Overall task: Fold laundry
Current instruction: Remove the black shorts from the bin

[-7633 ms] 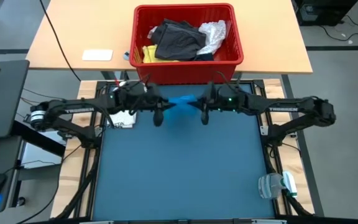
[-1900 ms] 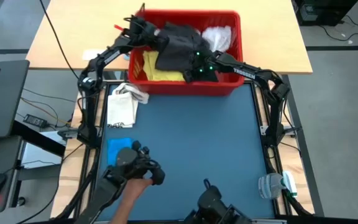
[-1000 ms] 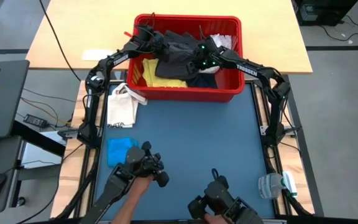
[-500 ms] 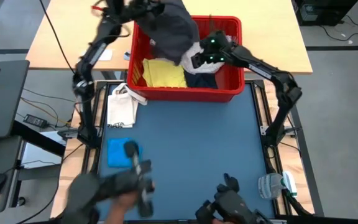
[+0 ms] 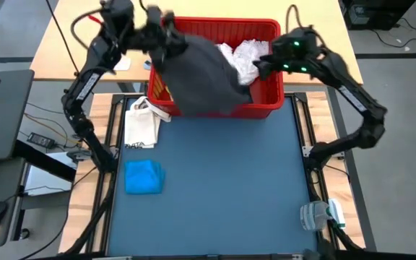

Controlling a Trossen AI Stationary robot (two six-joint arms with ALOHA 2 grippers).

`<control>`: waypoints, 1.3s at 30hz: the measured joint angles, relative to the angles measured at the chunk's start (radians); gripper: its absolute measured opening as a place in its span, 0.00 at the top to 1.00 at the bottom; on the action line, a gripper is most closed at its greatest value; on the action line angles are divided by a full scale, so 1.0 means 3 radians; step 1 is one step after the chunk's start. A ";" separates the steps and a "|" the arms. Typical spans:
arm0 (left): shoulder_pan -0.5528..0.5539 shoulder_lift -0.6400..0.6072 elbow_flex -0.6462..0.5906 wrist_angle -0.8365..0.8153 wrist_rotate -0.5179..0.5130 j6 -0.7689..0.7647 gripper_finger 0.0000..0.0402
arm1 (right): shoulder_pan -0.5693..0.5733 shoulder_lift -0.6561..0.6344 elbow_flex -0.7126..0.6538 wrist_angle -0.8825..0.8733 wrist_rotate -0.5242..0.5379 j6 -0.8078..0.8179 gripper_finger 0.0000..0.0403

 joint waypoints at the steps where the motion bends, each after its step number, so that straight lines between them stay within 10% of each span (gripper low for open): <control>1: -0.0143 -0.0019 -0.0001 -0.0035 0.0076 0.0000 0.97 | 0.0013 -0.0068 0.0000 -0.0099 0.0001 -0.0021 0.53; 7: -0.1015 -0.0074 0.0001 -0.0153 0.0341 0.0045 0.97 | 0.0179 -0.0354 -0.0002 -0.0537 0.0008 -0.0047 0.53; 17: -0.1942 0.0253 -0.0005 -0.0959 -0.0832 -0.0278 0.96 | 0.0690 -0.0736 -0.0771 -0.0501 -0.0010 0.0308 0.53; 27: -0.1688 0.0874 -0.0251 -0.1917 -0.1865 0.0215 0.95 | 0.0944 -0.0692 -0.1909 0.0636 -0.0232 0.0876 0.53; 39: -0.0955 0.1133 -0.0909 -0.1777 -0.1684 0.0541 0.69 | 0.0960 -0.0140 -0.2296 0.1016 -0.0681 0.0826 0.53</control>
